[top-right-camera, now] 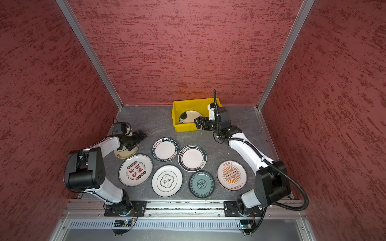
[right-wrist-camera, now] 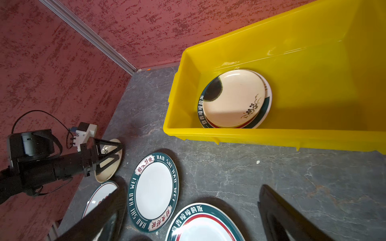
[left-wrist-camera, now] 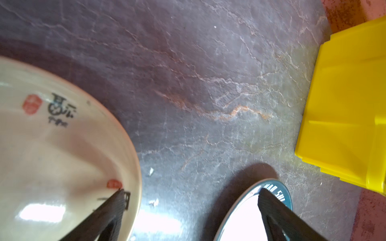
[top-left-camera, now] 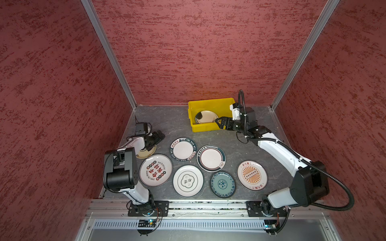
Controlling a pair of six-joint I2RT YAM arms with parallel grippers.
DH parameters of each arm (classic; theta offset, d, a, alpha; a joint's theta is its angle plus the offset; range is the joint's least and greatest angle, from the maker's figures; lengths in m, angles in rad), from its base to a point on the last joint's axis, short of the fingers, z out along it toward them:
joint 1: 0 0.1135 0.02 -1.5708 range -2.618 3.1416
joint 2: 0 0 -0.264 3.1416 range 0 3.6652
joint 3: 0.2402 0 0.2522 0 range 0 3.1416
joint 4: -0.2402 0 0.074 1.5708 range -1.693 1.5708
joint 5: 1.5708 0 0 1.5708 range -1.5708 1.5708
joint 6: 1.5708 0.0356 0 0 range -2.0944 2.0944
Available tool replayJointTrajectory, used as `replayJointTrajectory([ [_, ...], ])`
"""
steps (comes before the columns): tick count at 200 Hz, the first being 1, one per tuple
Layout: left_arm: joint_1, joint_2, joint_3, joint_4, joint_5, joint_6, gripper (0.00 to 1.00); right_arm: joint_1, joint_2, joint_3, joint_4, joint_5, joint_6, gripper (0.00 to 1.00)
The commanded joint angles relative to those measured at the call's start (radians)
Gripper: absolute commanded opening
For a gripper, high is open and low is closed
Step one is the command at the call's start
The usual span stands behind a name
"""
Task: Place the plates into the plastic bin on the countertop
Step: Move the plate to the middle-left of the table, then pick up the plate from the middle-left of the table.
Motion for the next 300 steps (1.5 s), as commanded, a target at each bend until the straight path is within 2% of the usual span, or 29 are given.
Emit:
replayJointTrajectory([
  [1, -0.001, -0.105, -0.001, -0.073, -0.078, 0.004, 0.99, -0.003, -0.054, -0.021, 0.088, -0.076, 0.034, 0.99],
  [36, 0.024, -0.289, -0.061, -0.160, -0.151, -0.074, 0.99, -0.005, -0.086, -0.075, 0.169, -0.136, 0.056, 0.99],
  [57, 0.105, -0.405, -0.143, -0.171, -0.131, -0.116, 0.99, -0.005, -0.095, -0.099, 0.199, -0.196, 0.061, 0.99],
  [71, 0.196, -0.462, -0.201, -0.166, -0.073, -0.133, 0.99, -0.004, -0.103, -0.120, 0.212, -0.209, 0.063, 0.99],
  [94, 0.367, -0.504, -0.298, -0.114, 0.122, -0.172, 1.00, -0.005, -0.121, -0.153, 0.220, -0.215, 0.051, 0.99],
  [111, 0.441, -0.505, -0.338, -0.087, 0.203, -0.199, 1.00, -0.005, -0.135, -0.173, 0.223, -0.221, 0.046, 0.99],
  [161, 0.479, -0.456, -0.372, -0.055, 0.184, -0.191, 0.98, -0.006, -0.181, -0.225, 0.217, -0.206, 0.029, 0.99],
  [204, 0.486, -0.386, -0.386, 0.015, 0.196, -0.218, 0.84, -0.007, -0.210, -0.270, 0.233, -0.187, 0.037, 0.99],
  [221, 0.487, -0.366, -0.379, 0.033, 0.200, -0.224, 0.70, -0.006, -0.214, -0.280, 0.235, -0.188, 0.044, 0.99],
  [272, 0.491, -0.312, -0.357, 0.032, 0.164, -0.228, 0.67, -0.006, -0.235, -0.304, 0.233, -0.165, 0.039, 0.99],
  [300, 0.491, -0.253, -0.358, 0.058, 0.164, -0.248, 0.59, -0.008, -0.236, -0.307, 0.223, -0.147, 0.033, 0.99],
])
